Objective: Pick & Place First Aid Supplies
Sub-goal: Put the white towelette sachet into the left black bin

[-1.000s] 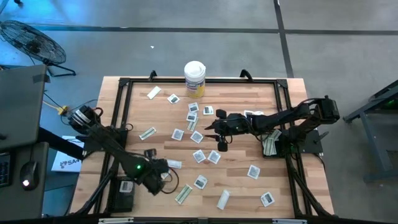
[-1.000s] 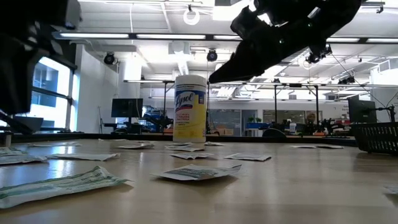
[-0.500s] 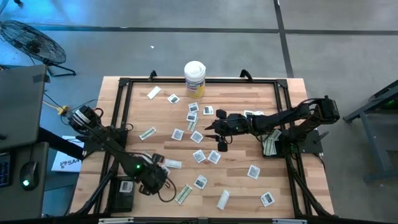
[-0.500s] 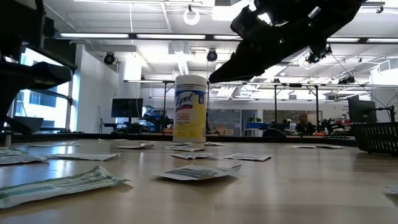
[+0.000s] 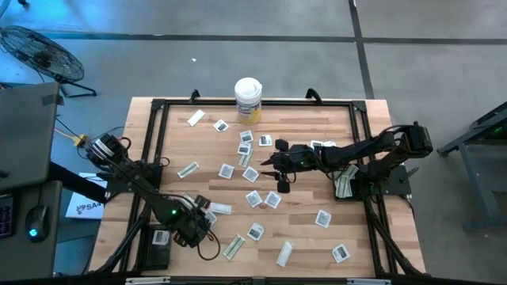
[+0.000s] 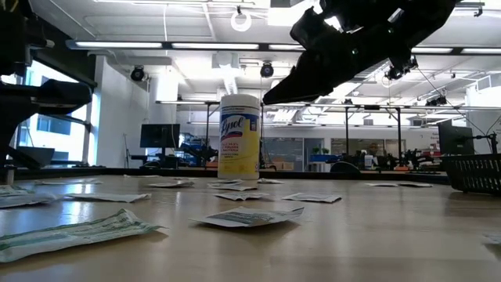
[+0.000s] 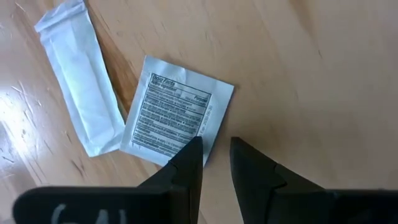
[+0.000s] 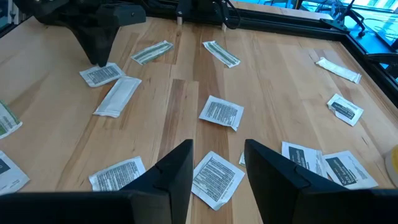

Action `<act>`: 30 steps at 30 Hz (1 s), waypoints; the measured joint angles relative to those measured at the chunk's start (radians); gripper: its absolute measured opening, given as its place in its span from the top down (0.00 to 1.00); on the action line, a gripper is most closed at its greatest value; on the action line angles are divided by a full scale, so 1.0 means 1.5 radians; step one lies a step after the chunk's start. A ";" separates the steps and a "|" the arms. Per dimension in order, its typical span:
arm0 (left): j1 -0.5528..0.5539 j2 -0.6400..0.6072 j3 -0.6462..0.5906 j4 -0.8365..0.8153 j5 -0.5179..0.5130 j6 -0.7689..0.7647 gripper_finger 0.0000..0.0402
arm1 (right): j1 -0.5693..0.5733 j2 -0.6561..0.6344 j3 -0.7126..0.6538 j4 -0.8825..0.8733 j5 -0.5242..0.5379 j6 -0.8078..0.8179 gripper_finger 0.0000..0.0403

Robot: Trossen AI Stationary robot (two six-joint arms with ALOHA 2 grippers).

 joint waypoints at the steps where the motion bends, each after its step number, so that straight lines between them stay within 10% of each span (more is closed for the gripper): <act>1: 0.000 0.000 0.000 0.003 -0.001 0.007 0.81 | 0.000 0.000 0.000 0.000 0.000 0.000 0.66; 30: 0.037 0.007 0.004 0.038 -0.098 0.025 0.81 | 0.002 0.001 0.000 0.005 0.000 0.000 0.66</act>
